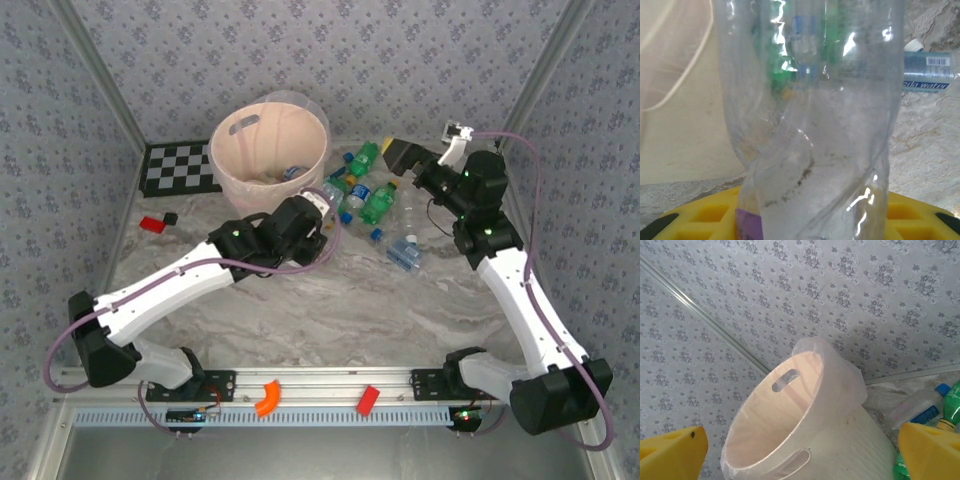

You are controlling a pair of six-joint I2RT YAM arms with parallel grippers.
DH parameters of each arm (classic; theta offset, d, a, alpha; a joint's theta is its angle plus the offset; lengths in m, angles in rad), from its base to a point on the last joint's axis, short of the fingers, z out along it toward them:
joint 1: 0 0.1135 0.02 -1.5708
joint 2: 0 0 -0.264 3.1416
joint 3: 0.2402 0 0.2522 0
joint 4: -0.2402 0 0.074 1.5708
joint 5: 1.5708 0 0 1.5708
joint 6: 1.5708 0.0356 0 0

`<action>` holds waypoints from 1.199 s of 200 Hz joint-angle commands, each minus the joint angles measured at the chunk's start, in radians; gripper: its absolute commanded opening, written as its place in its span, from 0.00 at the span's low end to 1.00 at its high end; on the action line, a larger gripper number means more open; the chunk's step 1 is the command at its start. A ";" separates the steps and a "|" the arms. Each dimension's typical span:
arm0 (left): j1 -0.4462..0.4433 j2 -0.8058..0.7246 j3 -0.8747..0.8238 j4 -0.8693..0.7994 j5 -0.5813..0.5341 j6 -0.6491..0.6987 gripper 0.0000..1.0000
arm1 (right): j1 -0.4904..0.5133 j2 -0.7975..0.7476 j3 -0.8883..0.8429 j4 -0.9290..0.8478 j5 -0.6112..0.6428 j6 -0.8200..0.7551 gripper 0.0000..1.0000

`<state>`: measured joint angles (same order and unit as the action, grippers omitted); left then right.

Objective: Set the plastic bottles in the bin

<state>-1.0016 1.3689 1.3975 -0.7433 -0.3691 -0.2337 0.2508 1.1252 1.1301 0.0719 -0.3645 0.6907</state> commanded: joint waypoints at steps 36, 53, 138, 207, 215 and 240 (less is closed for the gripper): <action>0.044 -0.054 0.111 -0.079 -0.024 -0.054 0.46 | 0.030 -0.044 0.025 -0.032 -0.042 -0.098 0.99; 0.061 -0.066 0.137 -0.087 -0.016 -0.059 0.46 | 0.032 -0.054 0.028 -0.035 -0.045 -0.104 1.00; 0.258 -0.099 0.259 -0.109 0.076 -0.129 0.45 | 0.109 -0.012 0.051 -0.033 -0.048 -0.131 1.00; 0.482 0.052 0.481 -0.081 0.256 -0.227 0.44 | 0.137 -0.027 0.054 -0.047 -0.032 -0.151 1.00; 0.500 0.078 0.516 -0.091 0.271 -0.230 0.44 | 0.138 -0.027 0.053 -0.048 -0.035 -0.151 1.00; 0.529 0.175 0.631 -0.111 0.297 -0.209 0.45 | 0.153 -0.021 0.053 -0.048 -0.040 -0.151 1.00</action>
<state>-0.4946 1.4696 1.9240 -0.8433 -0.1387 -0.4393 0.3874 1.1160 1.1511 0.0257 -0.4007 0.5594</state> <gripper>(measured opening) 0.445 0.995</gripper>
